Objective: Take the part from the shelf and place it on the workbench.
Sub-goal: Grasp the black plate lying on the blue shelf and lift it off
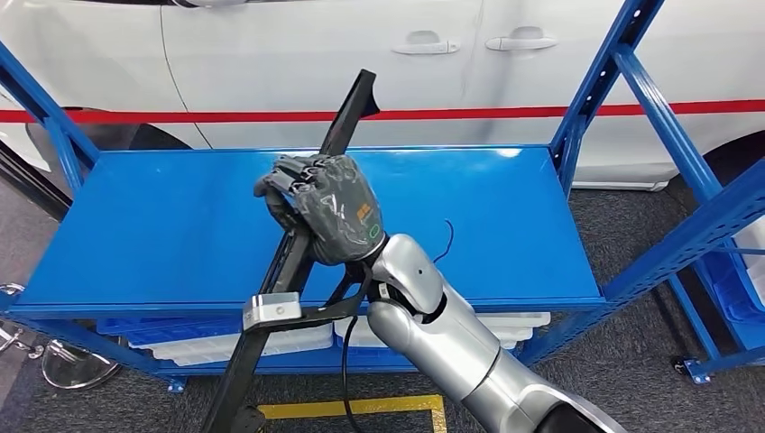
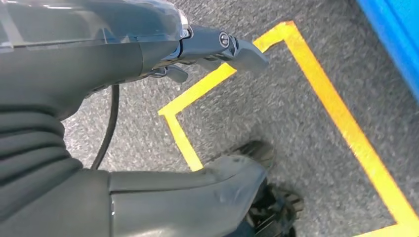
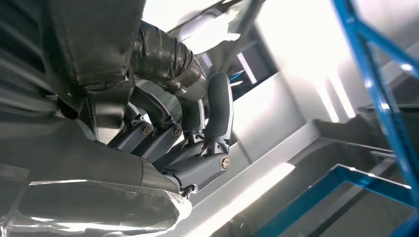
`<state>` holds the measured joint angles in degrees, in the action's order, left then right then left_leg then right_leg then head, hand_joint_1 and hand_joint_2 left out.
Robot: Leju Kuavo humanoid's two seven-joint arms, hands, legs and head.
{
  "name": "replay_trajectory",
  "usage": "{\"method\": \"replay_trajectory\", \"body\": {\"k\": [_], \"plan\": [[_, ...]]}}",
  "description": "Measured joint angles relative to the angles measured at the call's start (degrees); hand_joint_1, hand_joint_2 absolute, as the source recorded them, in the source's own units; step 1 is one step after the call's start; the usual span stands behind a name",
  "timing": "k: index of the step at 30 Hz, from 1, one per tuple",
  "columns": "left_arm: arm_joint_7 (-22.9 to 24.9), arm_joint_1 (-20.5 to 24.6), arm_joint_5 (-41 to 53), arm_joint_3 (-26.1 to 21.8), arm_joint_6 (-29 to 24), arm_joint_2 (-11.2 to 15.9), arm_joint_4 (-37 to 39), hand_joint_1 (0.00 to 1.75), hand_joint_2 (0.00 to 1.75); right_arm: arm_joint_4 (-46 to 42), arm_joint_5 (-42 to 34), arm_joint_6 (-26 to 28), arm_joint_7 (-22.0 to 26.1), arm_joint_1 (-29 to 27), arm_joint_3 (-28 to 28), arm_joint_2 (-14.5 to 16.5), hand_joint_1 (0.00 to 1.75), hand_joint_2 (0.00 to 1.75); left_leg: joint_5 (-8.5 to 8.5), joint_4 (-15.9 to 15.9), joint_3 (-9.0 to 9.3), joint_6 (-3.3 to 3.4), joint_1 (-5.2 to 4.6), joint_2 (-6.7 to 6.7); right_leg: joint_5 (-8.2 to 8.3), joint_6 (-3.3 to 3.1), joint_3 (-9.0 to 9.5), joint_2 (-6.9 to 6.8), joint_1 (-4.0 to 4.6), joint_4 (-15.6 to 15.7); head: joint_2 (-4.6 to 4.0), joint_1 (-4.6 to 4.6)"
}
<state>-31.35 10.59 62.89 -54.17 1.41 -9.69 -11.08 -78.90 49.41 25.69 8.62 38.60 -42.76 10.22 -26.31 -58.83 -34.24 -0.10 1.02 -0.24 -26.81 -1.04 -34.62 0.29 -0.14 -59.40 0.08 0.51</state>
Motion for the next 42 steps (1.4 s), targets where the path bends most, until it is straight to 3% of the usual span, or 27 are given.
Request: {"method": "replay_trajectory", "body": {"k": [2, 5, 6, 7, 8, 10, 12, 15, 17, 20, 21, 22, 23, 26, 27, 29, 31, 33, 35, 37, 38, 41, 42], "plan": [[0.2, -0.2, 0.6, 0.6, -0.7, -0.1, 0.0, 0.0, 1.75, 0.2, -2.0, 0.4, 0.9, 0.2, -1.6, 0.6, 1.75, 1.75, -1.89, -2.6, -1.17, -0.55, 0.15, 0.02, 0.19, -0.69, 0.19, -0.13, -0.17, 0.4, 0.0, 0.0], [0.5, -0.6, 0.6, 1.1, -1.0, -0.2, 0.0, 0.0, 1.75, 0.6, -3.9, 1.5, 2.0, -0.4, -4.0, 1.1, 1.75, 1.75, -6.59, -13.2, -6.1, -0.97, 0.21, 0.05, 0.12, -1.24, 0.29, -0.29, 0.04, 0.5, -0.01, -0.01], [0.7, -0.7, 0.3, 1.1, -0.7, -0.3, 0.0, 0.0, 1.75, 0.8, -4.4, 1.9, 2.3, -0.8, -4.7, 1.1, 1.75, 1.75, -6.98, -15.4, -7.26, -0.99, 0.21, 0.05, 0.07, -1.32, 0.33, -0.29, 0.15, 0.4, -0.01, -0.01], [0.8, -0.9, -0.1, 1.1, -0.3, -0.3, 0.0, 0.0, 1.75, 1.0, -4.9, 2.1, 2.5, -1.2, -5.3, 1.1, 1.75, 1.75, -6.24, -15.5, -7.42, -0.93, 0.21, 0.05, 0.01, -1.38, 0.39, -0.25, 0.25, 0.4, -0.01, -0.01], [0.9, -1.0, -0.6, 1.1, 0.2, -0.3, 0.0, 0.0, 1.75, 1.3, -5.3, 2.4, 2.8, -1.5, -5.8, 1.1, 1.75, 1.75, -4.53, -13.4, -6.5, -0.77, 0.21, 0.05, -0.07, -1.41, 0.48, -0.19, 0.33, 0.3, -0.01, -0.01], [1.0, -1.0, -1.4, 1.0, 0.8, -0.3, 0.0, 0.0, 1.75, 1.6, -5.9, 2.8, 3.1, -1.7, -6.5, 1.1, 1.75, 1.75, -0.77, -5.7, -2.84, -0.25, 0.06, 0.05, -0.32, -1.3, 0.66, -0.06, 0.55, 0.2, -0.01, -0.01], [1.0, -1.0, -1.8, 0.9, 1.1, -0.4, 0.0, 0.0, 1.75, 1.9, -6.1, 3.1, 3.4, -1.8, -6.9, 1.1, 1.75, 1.75, 0.49, -0.8, -0.57, 0.26, -0.23, -0.01, -0.44, -0.94, 0.55, 0.0, 0.72, 0.0, -0.01, 0.0], [1.0, -1.1, -1.8, 0.9, 1.3, -0.7, 0.0, 0.0, 1.75, 2.1, -6.2, 3.2, 3.5, -2.0, -7.3, 1.1, 1.75, 1.75, 0.5, 0.0, -0.33, 0.86, -0.25, -0.06, -0.46, -0.22, 0.41, -0.04, 0.68, 0.0, -0.01, 0.0], [1.1, -1.1, -1.8, 0.9, 1.3, -0.8, 0.0, 0.0, 1.75, 2.2, -6.2, 3.2, 3.5, -2.1, -7.4, 1.1, 1.75, 1.75, 0.83, 0.6, -0.12, 1.47, 0.09, 0.04, -2.09, 0.4, -0.43, -0.05, 0.63, -2.1, -0.01, 0.01], [1.8, -1.0, -2.2, 0.8, 1.0, -1.1, 0.0, 0.0, 1.75, 2.4, -6.7, 3.7, 3.9, -2.5, -7.5, 1.0, 1.75, 1.75, 0.97, 0.7, -0.11, 1.85, 0.19, 0.09, -7.09, 1.15, -5.09, -0.06, 0.21, -12.1, 0.0, 0.02], [2.1, -1.0, -2.5, 0.8, 0.9, -1.2, 0.0, 0.0, 1.75, 2.5, -7.0, 4.1, 4.2, -2.9, -7.5, 0.9, 1.75, 1.75, 0.96, 0.7, -0.12, 1.86, 0.18, 0.08, -7.73, 1.29, -6.34, -0.07, 0.06, -14.7, 0.0, 0.02], [2.1, -1.1, -3.0, 0.6, 0.7, -1.3, 0.0, 0.0, 1.75, 2.5, -7.4, 4.7, 4.7, -3.4, -7.6, 0.9, 1.75, 1.75, 0.93, 0.7, -0.12, 1.87, 0.18, 0.07, -7.2, 1.36, -6.64, -0.09, -0.08, -15.2, 0.0, 0.02], [2.1, -1.2, -3.4, 0.4, 0.2, -1.7, 0.0, 0.0, 1.75, 2.5, -7.8, 5.3, 5.4, -4.0, -7.6, 0.8, 1.75, 1.75, 0.89, 0.6, -0.1, 1.84, 0.19, 0.03, -5.69, 1.37, -5.85, -0.11, -0.2, -13.4, 0.0, 0.02], [2.8, -1.5, -4.3, -0.4, -2.0, -3.0, 0.0, 0.0, 1.75, 2.2, -9.1, 7.5, 7.9, -5.7, -7.7, 0.8, 1.75, 1.75, 0.78, 0.3, -0.1, 1.47, 0.08, -0.14, -0.68, 0.95, -0.59, -0.16, -0.14, -2.6, 0.01, 0.01], [3.4, -1.6, -4.4, -0.6, -2.4, -3.3, 0.0, 0.0, 1.75, 2.0, -9.7, 8.1, 8.7, -6.3, -7.7, 0.8, 1.75, 1.75, 0.84, 0.3, -0.17, 1.21, 0.01, -0.15, -0.13, 0.76, 0.27, -0.11, 0.01, -0.7, 0.01, 0.01], [4.9, -1.8, -4.6, -1.0, -2.3, -3.5, 0.0, 0.0, 1.75, 1.7, -10.9, 9.3, 10.1, -7.7, -7.9, 0.8, 1.75, 1.75, 1.11, 0.3, -0.29, 0.61, -0.06, -0.11, 0.08, 0.42, 0.27, 0.07, 0.29, 0.0, 0.0, 0.01], [6.3, -1.9, -4.8, -1.4, -1.2, -3.4, 0.0, 0.0, 1.75, 1.5, -12.3, 10.1, 11.2, -8.8, -7.9, 0.9, 1.75, 1.75, 0.48, -0.1, -0.54, 0.05, 0.07, -0.08, 0.56, -0.31, 0.16, 0.02, 0.08, 0.3, -0.01, 0.01], [7.3, -1.7, -4.8, -1.8, 0.2, -3.0, 0.0, 0.0, 1.75, 1.4, -13.5, 10.6, 12.1, -9.5, -8.0, 1.1, 1.75, 1.75, -2.76, -3.8, -1.84, -0.37, 0.19, -0.06, 1.15, -1.2, -0.1, -0.23, -0.14, 0.8, -0.01, -0.01], [8.0, -1.6, -4.8, -2.0, 1.0, -2.6, 0.0, 0.0, 1.75, 1.4, -14.5, 11.1, 12.9, -10.2, -8.0, 1.4, 1.75, 1.75, -7.24, -11.0, -4.17, -0.68, 0.22, -0.05, 1.63, -1.61, -0.74, -0.42, 0.02, 0.7, -0.01, -0.01], [8.2, -1.6, -4.7, -2.1, 1.3, -2.4, 0.0, 0.0, 1.75, 1.4, -15.2, 11.4, 13.4, -11.0, -8.1, 1.4, 1.75, 1.75, -9.08, -15.2, -4.85, -0.8, 0.22, -0.04, 2.15, -1.68, -1.6, -0.52, 0.2, 0.5, -0.01, -0.01], [8.3, -1.6, -4.7, -2.1, 1.4, -2.2, 0.0, 0.0, 1.75, 1.4, -15.3, 11.4, 13.6, -11.3, -8.1, 1.4, 1.75, 1.75, -8.47, -14.1, -3.68, -0.73, 0.22, -0.04, 2.43, -1.63, -2.06, -0.49, 0.26, 0.3, -0.01, -0.01], [8.3, -1.2, -4.6, -2.1, 1.6, -2.0, 0.0, 0.0, 1.75, 1.3, -15.5, 11.5, 13.9, -11.6, -8.1, 1.5, 1.75, 1.75, -4.84, -2.4, 3.64, -0.06, 0.0, -0.06, 3.25, -1.1, -3.11, -0.37, 0.37, -0.2, 0.0, -0.01], [8.3, -1.1, -4.6, -2.1, 1.6, -1.9, 0.0, 0.0, 1.75, 1.2, -15.5, 11.5, 14.0, -11.6, -8.1, 1.5, 1.75, 1.75, -4.23, 0.1, 5.06, 0.17, -0.19, -0.09, 3.54, -0.77, -3.27, -0.38, 0.38, -0.3, 0.0, -0.01]]}}
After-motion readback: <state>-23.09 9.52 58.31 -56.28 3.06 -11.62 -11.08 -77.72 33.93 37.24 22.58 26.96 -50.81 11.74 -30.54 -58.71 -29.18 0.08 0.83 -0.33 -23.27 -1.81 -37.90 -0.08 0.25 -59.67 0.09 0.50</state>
